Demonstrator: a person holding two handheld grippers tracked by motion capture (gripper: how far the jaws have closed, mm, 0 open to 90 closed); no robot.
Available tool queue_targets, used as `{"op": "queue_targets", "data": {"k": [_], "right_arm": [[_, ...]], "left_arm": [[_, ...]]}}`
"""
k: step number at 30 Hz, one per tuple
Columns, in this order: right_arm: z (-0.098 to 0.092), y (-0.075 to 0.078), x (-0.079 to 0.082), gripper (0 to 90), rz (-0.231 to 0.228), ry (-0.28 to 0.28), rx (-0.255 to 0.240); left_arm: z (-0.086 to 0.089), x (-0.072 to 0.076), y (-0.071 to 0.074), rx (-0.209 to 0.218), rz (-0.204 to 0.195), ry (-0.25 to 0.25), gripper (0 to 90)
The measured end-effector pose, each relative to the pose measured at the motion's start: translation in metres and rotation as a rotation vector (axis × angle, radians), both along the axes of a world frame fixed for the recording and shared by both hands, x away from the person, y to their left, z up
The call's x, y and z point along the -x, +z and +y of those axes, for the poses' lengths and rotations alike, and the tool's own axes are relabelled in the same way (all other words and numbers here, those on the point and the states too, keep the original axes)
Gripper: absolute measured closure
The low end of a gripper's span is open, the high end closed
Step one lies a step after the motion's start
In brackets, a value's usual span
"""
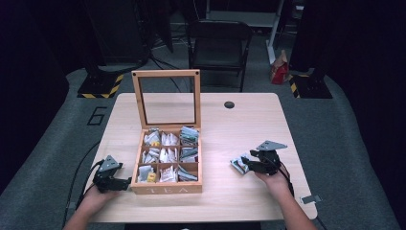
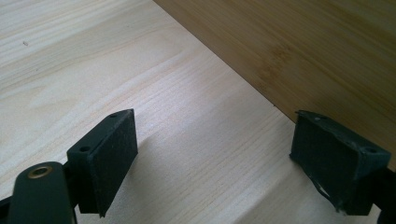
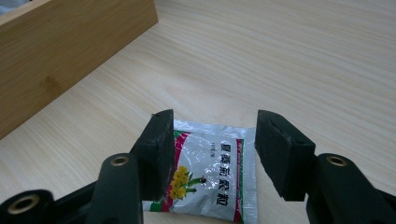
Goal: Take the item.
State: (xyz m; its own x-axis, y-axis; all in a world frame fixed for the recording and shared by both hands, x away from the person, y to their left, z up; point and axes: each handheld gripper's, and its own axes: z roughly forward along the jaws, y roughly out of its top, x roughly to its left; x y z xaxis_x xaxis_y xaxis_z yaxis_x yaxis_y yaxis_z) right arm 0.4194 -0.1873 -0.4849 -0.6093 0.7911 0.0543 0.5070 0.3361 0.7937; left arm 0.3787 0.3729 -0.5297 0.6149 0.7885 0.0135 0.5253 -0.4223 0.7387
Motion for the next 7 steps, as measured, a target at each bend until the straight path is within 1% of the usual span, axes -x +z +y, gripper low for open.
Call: {"op": "queue_targets", "data": {"k": [2,3,4,6,7], "right_arm": [[-0.0007,-0.0002,0.0003,46.8,0.002,-0.016,-0.003],[-0.0012,-0.0002,0.0002,46.8,0.004,-0.014,-0.002],[-0.0016,-0.0005,0.0003,46.8,0.004,-0.014,0.000],[-0.0015,-0.0008,0.0006,46.4,0.000,-0.017,0.005],[-0.0015,-0.0006,0.0012,46.2,0.001,-0.007,0.019]], "left_arm": [[0.0000,0.0000,0.0000,0.000,0.000,0.000,14.2],[-0.0009,0.0008,-0.0005,0.015,0.011,0.006,14.2],[-0.0001,0.0000,-0.0002,0.000,-0.002,0.001,14.2],[-0.0001,0.0000,-0.0001,0.001,-0.001,0.001,14.2],[-0.0002,0.0002,-0.0001,0.003,0.002,0.002,14.2]]}}
